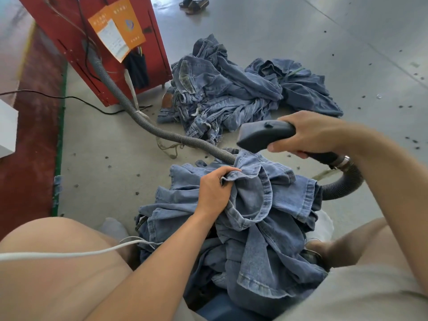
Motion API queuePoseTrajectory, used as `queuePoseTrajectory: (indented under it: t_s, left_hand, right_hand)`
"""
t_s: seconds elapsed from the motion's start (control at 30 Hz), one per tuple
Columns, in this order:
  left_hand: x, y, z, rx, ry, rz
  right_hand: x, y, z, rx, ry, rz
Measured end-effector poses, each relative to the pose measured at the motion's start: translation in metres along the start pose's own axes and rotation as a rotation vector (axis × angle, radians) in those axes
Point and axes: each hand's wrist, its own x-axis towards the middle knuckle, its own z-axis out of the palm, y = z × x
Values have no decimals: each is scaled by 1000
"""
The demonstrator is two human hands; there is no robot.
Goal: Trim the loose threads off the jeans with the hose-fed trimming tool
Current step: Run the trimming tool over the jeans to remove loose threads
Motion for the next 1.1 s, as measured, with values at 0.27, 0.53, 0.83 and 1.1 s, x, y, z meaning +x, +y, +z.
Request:
queuePoseTrajectory:
  t_s: [0.27, 0.53, 0.83, 1.1]
  left_hand:
    - [0, 1, 0, 23, -20, -5]
    - [3, -5, 0, -72, -34, -77]
    - [32, 3, -23, -634, 103, -793]
    - [31, 7, -34, -507, -181, -576]
  right_hand:
    - [2, -2, 21, -175, -238, 76]
    - [10, -12, 28, -191, -13, 6]
    - [-9, -8, 16, -76, 68, 11]
    - [-4, -10, 28, -167, 79, 75]
